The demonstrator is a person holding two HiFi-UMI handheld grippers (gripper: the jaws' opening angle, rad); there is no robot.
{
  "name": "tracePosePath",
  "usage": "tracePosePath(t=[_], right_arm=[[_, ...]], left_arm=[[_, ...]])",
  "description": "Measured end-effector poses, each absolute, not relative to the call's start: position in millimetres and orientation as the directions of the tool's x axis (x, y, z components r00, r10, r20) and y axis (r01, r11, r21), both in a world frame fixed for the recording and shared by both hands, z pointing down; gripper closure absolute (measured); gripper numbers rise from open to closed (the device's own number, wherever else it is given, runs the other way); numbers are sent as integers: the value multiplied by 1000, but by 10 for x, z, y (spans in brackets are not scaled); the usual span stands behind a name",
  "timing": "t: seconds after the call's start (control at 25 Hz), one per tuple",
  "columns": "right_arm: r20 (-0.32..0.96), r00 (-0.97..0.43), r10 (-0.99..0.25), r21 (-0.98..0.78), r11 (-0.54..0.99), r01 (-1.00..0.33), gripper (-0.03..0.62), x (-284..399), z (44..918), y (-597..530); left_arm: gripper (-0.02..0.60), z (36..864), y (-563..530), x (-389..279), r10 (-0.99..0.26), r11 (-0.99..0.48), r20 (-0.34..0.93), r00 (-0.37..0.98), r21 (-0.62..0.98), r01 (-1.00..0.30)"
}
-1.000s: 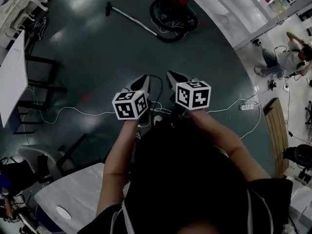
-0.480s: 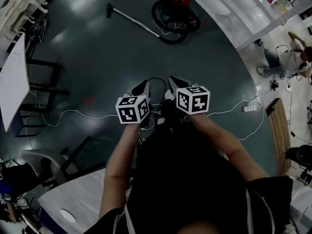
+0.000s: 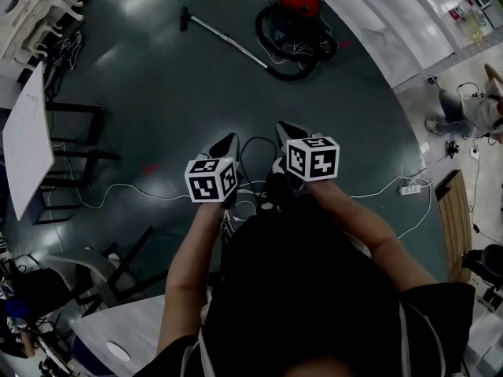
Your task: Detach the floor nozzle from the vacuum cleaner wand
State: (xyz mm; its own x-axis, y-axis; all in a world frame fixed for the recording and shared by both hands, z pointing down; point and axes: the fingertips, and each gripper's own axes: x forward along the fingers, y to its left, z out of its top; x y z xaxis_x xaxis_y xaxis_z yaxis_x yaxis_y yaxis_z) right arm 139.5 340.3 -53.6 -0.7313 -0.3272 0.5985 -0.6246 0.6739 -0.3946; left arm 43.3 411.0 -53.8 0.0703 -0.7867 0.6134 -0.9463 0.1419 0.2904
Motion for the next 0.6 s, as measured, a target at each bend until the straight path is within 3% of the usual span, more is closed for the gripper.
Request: tracePosePath(t=[0.6], right_arm=[[614, -716, -333, -415, 636, -651, 597, 1368, -320, 2371]], left_arm=[[572, -289, 3036, 162, -746, 151, 664, 52, 245, -958]])
